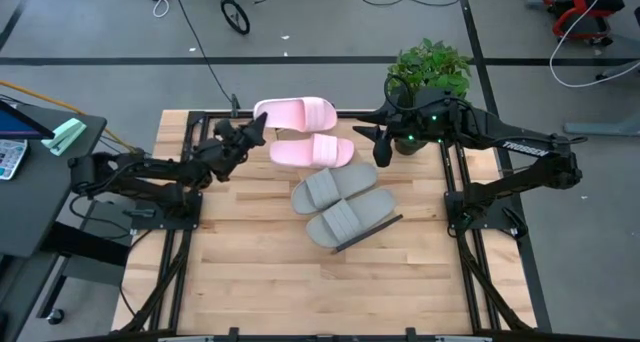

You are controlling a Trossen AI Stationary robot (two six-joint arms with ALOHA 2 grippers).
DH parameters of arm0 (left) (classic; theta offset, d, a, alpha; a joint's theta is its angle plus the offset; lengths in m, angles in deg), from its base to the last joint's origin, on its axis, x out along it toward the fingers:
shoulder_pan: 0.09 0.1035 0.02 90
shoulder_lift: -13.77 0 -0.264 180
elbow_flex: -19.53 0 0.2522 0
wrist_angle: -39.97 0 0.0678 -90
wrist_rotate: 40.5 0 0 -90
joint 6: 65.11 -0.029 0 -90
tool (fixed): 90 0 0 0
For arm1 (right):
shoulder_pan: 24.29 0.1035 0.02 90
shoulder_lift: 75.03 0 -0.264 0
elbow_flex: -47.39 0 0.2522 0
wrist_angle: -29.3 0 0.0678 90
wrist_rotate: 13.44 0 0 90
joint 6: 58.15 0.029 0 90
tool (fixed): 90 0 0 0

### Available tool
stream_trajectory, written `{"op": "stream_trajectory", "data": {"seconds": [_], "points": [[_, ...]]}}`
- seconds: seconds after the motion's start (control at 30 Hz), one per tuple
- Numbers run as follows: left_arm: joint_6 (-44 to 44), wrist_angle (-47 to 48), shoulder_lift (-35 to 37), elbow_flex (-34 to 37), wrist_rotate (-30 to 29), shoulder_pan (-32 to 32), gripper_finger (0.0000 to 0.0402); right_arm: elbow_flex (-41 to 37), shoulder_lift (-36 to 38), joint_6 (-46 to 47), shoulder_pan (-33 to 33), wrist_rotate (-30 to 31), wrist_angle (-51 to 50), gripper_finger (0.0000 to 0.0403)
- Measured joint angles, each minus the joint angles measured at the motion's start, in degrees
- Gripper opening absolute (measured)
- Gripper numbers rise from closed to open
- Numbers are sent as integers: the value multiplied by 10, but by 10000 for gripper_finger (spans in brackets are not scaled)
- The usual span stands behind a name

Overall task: Pick and place slides into the shelf
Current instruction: Put the pink slipper on the shelf

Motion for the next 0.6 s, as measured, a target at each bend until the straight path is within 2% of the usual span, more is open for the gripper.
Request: {"op": "stream_trajectory", "data": {"seconds": [0.1,0.23,0.43,0.6], "points": [[43,-1,-21,0,-29,-10,67,0,0,1,0,0,0,141],[91,-12,-63,-10,-37,-25,67,0,0,2,0,0,2,141],[96,-70,-132,-43,-40,-46,67,0,0,2,0,0,2,141],[110,-76,-149,-65,-41,-59,67,0,0,3,0,0,3,140]]}}
